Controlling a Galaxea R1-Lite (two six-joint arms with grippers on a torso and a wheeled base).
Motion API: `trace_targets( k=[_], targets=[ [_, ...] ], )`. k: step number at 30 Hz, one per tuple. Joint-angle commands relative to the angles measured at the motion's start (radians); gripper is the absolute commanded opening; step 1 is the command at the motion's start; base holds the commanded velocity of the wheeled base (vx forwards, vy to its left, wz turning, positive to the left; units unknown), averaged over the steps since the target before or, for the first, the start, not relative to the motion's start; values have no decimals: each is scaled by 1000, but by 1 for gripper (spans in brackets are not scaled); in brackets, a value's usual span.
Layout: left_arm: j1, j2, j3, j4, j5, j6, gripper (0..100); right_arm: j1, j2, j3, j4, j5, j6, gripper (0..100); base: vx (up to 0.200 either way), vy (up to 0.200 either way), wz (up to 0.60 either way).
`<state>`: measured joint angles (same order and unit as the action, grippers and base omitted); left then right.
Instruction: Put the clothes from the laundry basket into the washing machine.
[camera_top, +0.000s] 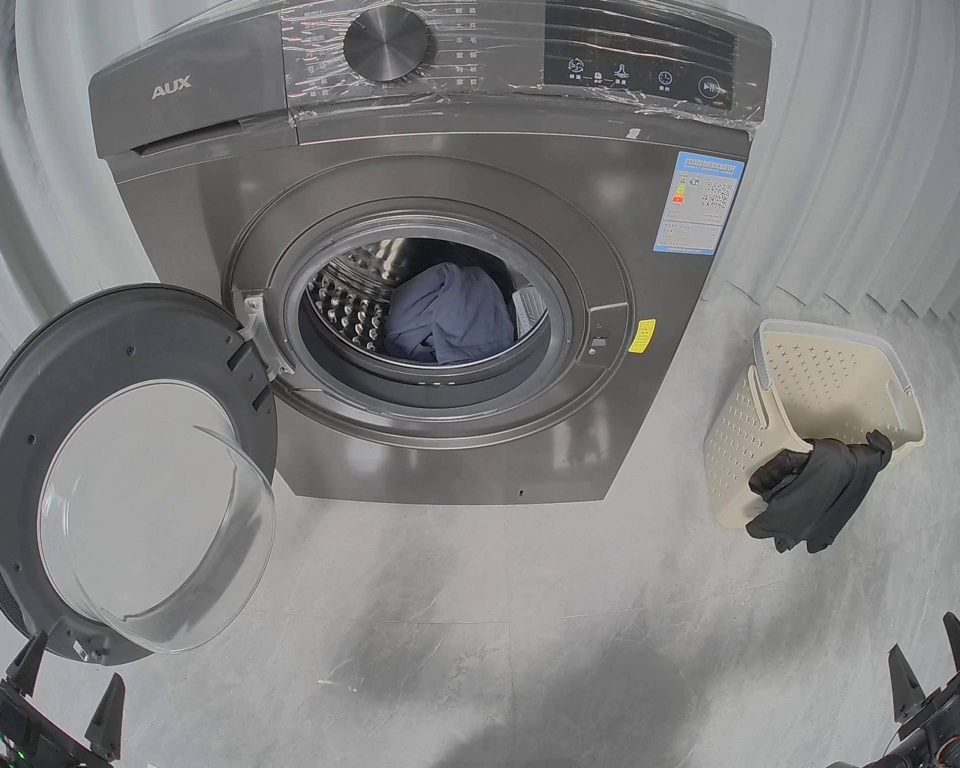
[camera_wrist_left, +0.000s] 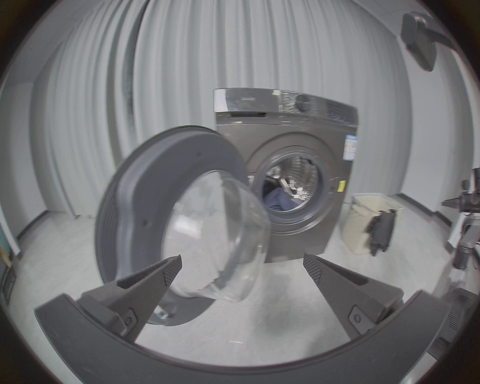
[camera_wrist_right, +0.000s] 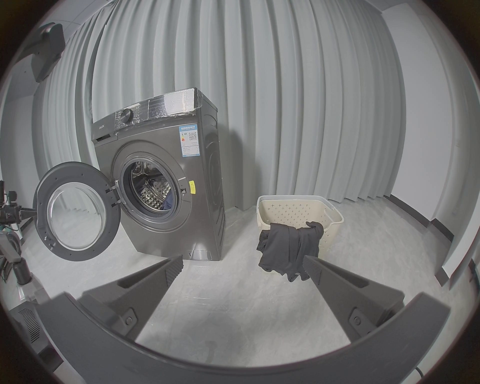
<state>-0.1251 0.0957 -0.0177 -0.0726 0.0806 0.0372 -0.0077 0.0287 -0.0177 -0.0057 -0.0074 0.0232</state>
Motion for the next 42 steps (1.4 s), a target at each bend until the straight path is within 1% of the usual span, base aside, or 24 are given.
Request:
trace_targets(
  k=[1, 2, 3, 4, 6, 10, 18, 27, 36, 42],
  targets=[
    [150, -47, 18, 19, -47, -2, 100, 5, -24, 18, 10, 3, -2, 100, 0, 0, 0],
    [153, -50, 18, 20, -59, -3, 100, 5, -24, 18, 10, 4, -2, 100, 0, 0, 0],
    [136, -71, 18, 66, -145, -10, 100, 6, -26, 18, 10, 4, -3, 100, 0, 0, 0],
    [121, -80, 18, 76, -140, -10, 100, 6, -27, 18, 9, 4, -3, 100, 0, 0, 0],
    [122, -96, 13, 85, -127, -20, 100, 6, -27, 18, 9, 4, 0, 100, 0, 0, 0],
    [122, -94, 15, 82, -124, -22, 100, 6, -27, 18, 9, 6, -14, 100, 0, 0, 0],
    [122, -94, 15, 82, -121, -33, 100, 6, -27, 18, 9, 6, -14, 100, 0, 0, 0],
    [122, -94, 16, 79, -119, -34, 100, 6, -27, 18, 9, 6, -14, 100, 0, -200, 0],
    [121, -94, 16, 79, -119, -34, 100, 6, -27, 18, 9, 6, -14, 100, 0, 0, 0],
    [122, -94, 16, 79, -119, -34, 100, 6, -27, 18, 9, 6, -14, 100, 0, -200, 0]
  ],
)
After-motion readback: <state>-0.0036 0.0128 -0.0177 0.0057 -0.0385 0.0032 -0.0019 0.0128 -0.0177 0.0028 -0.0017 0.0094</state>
